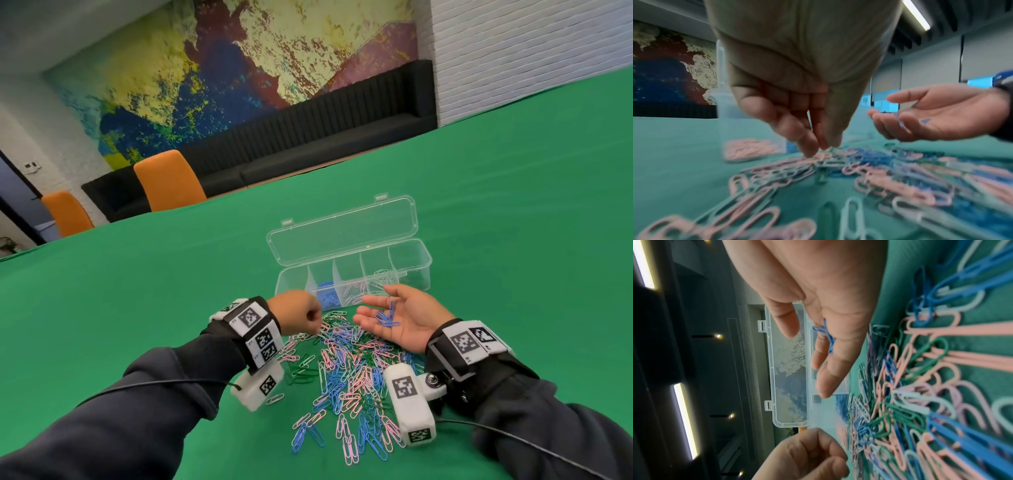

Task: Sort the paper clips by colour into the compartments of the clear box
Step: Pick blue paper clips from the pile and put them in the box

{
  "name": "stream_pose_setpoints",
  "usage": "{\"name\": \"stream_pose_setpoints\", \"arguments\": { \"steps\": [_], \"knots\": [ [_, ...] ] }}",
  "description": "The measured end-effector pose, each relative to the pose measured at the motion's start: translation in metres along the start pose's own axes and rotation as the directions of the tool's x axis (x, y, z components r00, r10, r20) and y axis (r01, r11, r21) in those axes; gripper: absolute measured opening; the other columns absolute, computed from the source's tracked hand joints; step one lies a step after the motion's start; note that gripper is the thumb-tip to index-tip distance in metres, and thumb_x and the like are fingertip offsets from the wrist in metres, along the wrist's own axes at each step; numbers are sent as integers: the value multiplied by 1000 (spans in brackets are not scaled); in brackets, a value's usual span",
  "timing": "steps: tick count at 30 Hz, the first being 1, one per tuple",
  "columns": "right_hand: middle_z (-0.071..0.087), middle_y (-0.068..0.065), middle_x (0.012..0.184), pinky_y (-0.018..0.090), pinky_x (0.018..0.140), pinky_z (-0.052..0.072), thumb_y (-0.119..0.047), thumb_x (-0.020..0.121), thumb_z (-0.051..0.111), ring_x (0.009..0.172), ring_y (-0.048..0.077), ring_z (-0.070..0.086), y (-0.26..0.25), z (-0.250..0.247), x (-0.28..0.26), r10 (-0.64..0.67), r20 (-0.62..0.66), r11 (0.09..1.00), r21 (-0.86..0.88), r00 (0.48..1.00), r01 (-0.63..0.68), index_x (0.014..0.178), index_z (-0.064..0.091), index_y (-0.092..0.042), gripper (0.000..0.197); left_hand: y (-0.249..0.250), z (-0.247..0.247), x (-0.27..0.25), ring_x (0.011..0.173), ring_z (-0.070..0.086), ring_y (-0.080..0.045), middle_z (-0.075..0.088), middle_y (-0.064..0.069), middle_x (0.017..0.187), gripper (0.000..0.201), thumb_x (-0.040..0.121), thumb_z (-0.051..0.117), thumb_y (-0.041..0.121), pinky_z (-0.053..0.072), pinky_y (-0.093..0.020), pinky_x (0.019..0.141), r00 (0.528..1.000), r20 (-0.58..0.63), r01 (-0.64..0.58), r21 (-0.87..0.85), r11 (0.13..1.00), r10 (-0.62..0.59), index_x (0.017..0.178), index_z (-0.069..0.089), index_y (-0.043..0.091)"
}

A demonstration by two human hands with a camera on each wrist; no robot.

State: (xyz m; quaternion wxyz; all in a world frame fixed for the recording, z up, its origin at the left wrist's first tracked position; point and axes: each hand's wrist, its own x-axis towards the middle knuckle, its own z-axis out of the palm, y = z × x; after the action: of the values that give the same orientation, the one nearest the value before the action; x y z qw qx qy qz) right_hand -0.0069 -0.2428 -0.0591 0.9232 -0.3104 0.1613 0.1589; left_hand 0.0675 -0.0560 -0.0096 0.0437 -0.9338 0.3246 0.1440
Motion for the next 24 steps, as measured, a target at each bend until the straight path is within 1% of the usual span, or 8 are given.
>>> {"name": "stream_pose_setpoints", "arguments": {
  "steps": [3, 5, 7, 10, 13, 20, 23, 24],
  "knots": [
    [58, 21, 80, 32, 51, 56, -22, 99, 35, 59, 31, 65, 0, -3, 2, -36, -30, 998, -48, 999, 35, 87, 57, 4, 36, -9, 11, -1, 79, 54, -10, 64, -2, 89, 11, 87, 61, 13, 44, -20, 75, 998, 59, -13, -2, 1000, 13, 97, 66, 9],
    [58, 20, 79, 31, 50, 56, -21, 99, 35, 63, 30, 64, 0, -3, 2, -56, -39, 997, -46, 998, 54, 85, 57, 3, 35, -10, 17, -1, 78, 54, -9, 67, -6, 94, 12, 86, 63, 12, 43, -19, 75, 998, 61, -29, -29, 999, 30, 98, 65, 9],
    [57, 20, 79, 31, 49, 56, -20, 98, 35, 65, 30, 62, -2, -2, 1, -72, -44, 997, -35, 996, 71, 84, 56, 2, 33, -9, 22, 1, 77, 54, -10, 66, -6, 89, 12, 85, 65, 12, 43, -19, 74, 999, 30, -42, -33, 999, 43, 96, 64, 9],
    [57, 19, 77, 30, 48, 55, -19, 98, 35, 58, 28, 64, -4, -2, 0, -89, -48, 996, -25, 995, 88, 82, 56, 1, 33, -5, 26, 4, 75, 53, -11, 59, 3, 83, 12, 84, 66, 13, 43, -19, 73, 998, -15, -67, -36, 997, 67, 95, 63, 10],
    [57, 18, 76, 29, 48, 55, -18, 98, 35, 52, 27, 65, -3, -2, 1, -90, -46, 996, -27, 995, 89, 81, 56, 1, 33, -1, 26, 5, 74, 52, -10, 57, 5, 83, 14, 85, 65, 14, 39, -18, 72, 996, -31, -82, -43, 996, 81, 98, 62, 11],
    [57, 18, 76, 29, 49, 56, -18, 98, 35, 58, 27, 64, -3, -3, 1, -97, -44, 995, -32, 994, 96, 83, 57, 1, 33, -4, 34, 3, 78, 52, -12, 56, 3, 86, 11, 88, 60, 13, 40, -18, 72, 998, -50, -38, -56, 998, 36, 98, 61, 7],
    [57, 18, 77, 29, 49, 56, -17, 98, 35, 69, 29, 60, -3, -3, 0, -100, -44, 994, -37, 994, 98, 84, 57, 1, 32, -5, 34, 3, 77, 54, -12, 58, 3, 83, 2, 88, 61, 14, 43, -18, 71, 999, -31, -32, -96, 995, 29, 88, 60, 12],
    [57, 18, 77, 29, 49, 56, -17, 98, 35, 71, 29, 59, -3, -3, 0, -100, -44, 994, -37, 994, 98, 84, 57, 1, 32, -6, 33, 3, 76, 54, -11, 58, 3, 80, 9, 89, 61, 14, 44, -17, 69, 1000, -11, -24, -96, 995, 24, 81, 56, 16]
  ]
}}
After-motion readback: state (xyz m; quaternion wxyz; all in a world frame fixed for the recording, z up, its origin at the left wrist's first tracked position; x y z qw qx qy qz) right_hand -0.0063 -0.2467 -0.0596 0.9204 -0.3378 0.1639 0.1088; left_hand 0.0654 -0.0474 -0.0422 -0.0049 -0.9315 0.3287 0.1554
